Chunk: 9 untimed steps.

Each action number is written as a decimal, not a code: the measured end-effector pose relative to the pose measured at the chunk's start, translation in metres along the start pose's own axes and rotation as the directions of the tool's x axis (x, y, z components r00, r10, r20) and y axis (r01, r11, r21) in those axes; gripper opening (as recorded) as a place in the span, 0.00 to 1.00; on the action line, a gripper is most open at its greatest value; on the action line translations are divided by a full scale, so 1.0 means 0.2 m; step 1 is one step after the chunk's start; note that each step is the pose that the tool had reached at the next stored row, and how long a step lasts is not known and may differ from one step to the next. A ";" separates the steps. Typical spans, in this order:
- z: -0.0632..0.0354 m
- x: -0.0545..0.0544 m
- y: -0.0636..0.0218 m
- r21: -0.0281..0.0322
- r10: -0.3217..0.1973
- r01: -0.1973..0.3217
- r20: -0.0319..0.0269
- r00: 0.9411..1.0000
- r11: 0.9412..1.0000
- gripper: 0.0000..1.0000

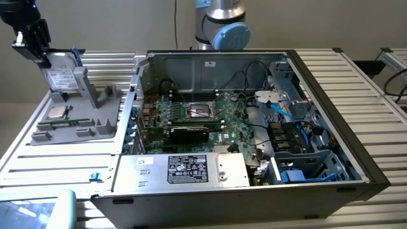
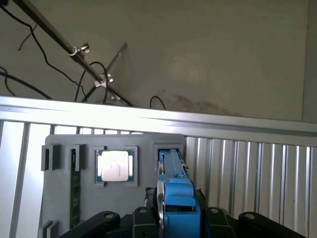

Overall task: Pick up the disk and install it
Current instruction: 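Pick up the disk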

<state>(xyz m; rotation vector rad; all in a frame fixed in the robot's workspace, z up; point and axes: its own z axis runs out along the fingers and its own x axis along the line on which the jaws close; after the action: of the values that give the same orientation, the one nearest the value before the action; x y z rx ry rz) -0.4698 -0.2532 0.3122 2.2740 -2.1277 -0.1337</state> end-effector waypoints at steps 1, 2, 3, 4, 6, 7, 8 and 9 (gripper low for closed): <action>-0.005 0.00 0.000 0.000 0.000 0.000 0.000 1.000 1.000 0.37; -0.009 0.00 0.001 0.000 0.000 0.000 0.000 1.000 1.000 0.37; -0.013 0.00 0.001 0.001 0.000 0.000 0.000 1.000 1.000 0.37; -0.015 0.00 0.001 0.001 0.000 0.000 0.000 1.000 1.000 0.37; -0.022 0.00 0.002 0.001 0.000 0.000 0.000 1.000 1.000 0.37; -0.027 0.00 0.002 0.001 0.000 0.000 0.000 1.000 1.000 0.37; -0.033 0.00 0.003 0.002 0.000 0.000 0.000 1.000 1.000 0.37; -0.039 0.00 0.003 0.002 0.000 0.000 0.000 1.000 1.000 0.37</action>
<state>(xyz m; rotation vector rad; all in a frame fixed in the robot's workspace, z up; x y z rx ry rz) -0.4698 -0.2532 0.3201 2.2753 -2.1287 -0.1311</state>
